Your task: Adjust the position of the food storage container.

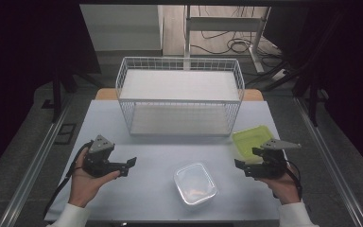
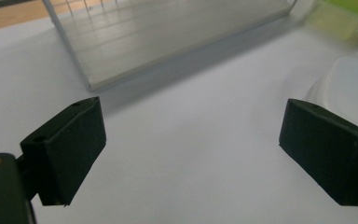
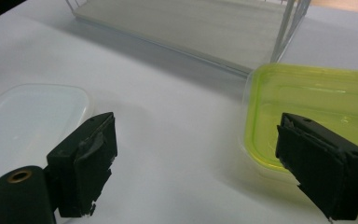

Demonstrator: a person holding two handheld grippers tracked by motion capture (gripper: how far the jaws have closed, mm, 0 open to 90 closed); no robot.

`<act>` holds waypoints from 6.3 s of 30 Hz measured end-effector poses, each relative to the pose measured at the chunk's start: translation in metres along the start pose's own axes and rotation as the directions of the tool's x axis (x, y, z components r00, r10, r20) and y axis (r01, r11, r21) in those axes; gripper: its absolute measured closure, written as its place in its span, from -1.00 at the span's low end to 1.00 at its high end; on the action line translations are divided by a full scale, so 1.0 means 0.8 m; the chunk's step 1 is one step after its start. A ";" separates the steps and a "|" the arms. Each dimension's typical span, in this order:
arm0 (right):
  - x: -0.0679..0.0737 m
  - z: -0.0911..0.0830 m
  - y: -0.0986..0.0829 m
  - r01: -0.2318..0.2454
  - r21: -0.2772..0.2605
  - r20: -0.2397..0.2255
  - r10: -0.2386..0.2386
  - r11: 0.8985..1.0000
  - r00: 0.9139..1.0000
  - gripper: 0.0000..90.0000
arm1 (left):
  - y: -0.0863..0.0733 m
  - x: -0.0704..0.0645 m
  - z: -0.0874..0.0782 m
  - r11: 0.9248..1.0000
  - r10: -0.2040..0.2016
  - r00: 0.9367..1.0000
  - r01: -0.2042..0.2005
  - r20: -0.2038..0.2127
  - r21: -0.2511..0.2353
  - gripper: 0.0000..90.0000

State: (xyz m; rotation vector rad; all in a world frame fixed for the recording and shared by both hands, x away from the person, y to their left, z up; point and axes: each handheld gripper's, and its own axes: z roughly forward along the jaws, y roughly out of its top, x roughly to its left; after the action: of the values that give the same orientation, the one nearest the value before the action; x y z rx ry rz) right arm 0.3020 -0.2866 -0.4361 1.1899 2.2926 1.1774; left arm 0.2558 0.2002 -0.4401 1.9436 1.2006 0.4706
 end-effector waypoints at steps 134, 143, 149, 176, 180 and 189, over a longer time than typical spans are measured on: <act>-0.152 0.065 0.047 -0.130 0.439 0.162 0.064 0.889 0.985 0.97 | -0.013 0.008 0.023 0.989 -0.007 1.000 0.006 0.006 0.146 -0.81; -0.112 0.084 0.054 -0.098 0.439 0.112 0.054 0.893 0.992 0.97 | -0.012 0.008 0.023 0.989 -0.006 1.000 0.004 0.014 0.147 -0.81; -0.092 0.091 0.060 -0.075 0.440 0.099 0.035 0.895 0.995 0.98 | -0.013 0.008 0.024 0.989 -0.004 1.000 0.002 0.015 0.146 -0.81; -0.012 0.145 0.078 -0.005 0.410 -0.012 0.011 0.912 1.000 0.98 | -0.013 0.007 0.028 0.987 0.002 1.000 -0.005 0.019 0.161 -0.81; -0.006 0.152 0.075 -0.019 0.398 -0.036 0.037 0.917 0.999 0.98 | -0.013 0.007 0.028 0.986 0.005 1.000 -0.008 0.019 0.164 -0.81; -0.003 0.159 0.073 -0.040 0.370 -0.046 0.061 0.928 0.997 0.98 | -0.014 0.006 0.031 0.985 0.010 1.000 -0.013 0.020 0.173 -0.81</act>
State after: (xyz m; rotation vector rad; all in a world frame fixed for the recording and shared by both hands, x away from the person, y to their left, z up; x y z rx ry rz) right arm 0.4085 -0.2025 -0.4697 1.3625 2.6218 0.8235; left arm 0.2683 0.1966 -0.4646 2.0977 1.2540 0.3628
